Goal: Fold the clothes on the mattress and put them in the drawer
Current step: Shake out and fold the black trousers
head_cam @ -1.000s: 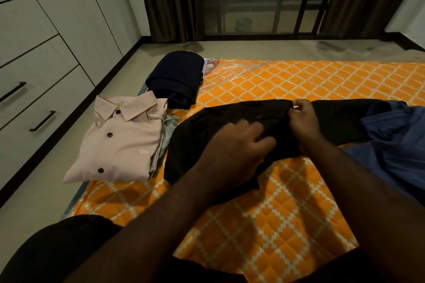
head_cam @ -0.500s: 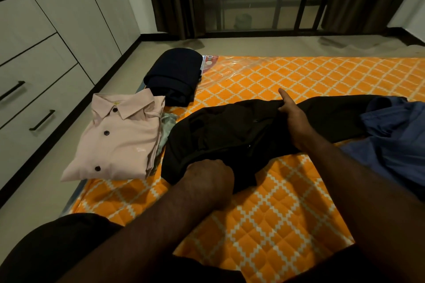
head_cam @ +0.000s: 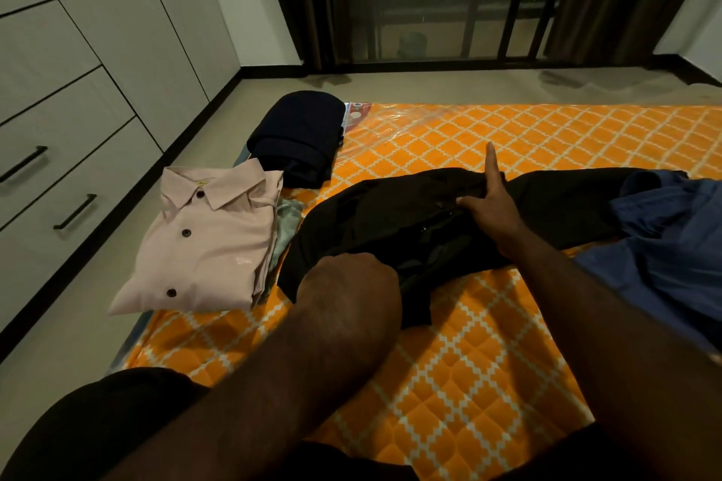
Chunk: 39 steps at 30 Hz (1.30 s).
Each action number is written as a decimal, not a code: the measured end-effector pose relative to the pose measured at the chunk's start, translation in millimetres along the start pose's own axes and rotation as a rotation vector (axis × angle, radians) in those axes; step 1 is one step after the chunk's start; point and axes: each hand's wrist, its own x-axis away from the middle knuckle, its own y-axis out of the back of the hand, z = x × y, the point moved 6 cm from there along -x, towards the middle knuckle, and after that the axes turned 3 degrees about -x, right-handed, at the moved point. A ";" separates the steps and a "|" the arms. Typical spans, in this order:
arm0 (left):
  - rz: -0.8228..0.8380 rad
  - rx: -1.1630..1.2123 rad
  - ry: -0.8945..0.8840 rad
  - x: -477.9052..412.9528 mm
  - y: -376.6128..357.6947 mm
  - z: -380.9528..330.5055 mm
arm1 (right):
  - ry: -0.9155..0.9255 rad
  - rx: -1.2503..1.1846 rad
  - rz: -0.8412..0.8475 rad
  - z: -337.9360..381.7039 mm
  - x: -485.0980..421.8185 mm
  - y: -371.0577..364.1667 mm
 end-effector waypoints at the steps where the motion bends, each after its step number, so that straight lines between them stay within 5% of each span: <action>1: 0.006 0.007 -0.005 4.1 3.4 -4.1 | 0.003 0.022 -0.026 0.7 -0.4 1.5; 5: -0.022 0.000 -0.038 13.7 13.0 -18.1 | 0.008 0.055 -0.042 -0.3 2.0 4.4; 11: -0.333 -0.236 -0.044 18.3 20.8 -5.2 | -0.035 0.269 -0.115 -15.6 6.3 22.6; 15: -0.394 -0.066 0.130 3.1 18.7 23.5 | -0.124 0.372 -0.205 -20.9 9.7 31.4; 22: -0.551 0.050 0.022 -6.8 31.1 42.5 | -0.115 0.263 -0.342 -9.4 21.6 48.5; 29: -0.935 0.113 -0.572 35.7 54.1 6.3 | -0.247 -0.151 -0.590 -5.1 43.0 87.8; 32: -0.885 0.215 -0.763 46.3 51.4 -3.1 | -0.430 -0.249 -0.643 -18.6 48.6 108.2; 35: -0.725 0.256 -0.790 45.6 44.9 -7.7 | -0.604 -0.440 -0.457 -34.2 54.2 95.2; 39: -0.452 0.226 -0.717 40.9 35.1 -15.2 | -0.687 -0.281 -0.219 -36.3 75.0 62.6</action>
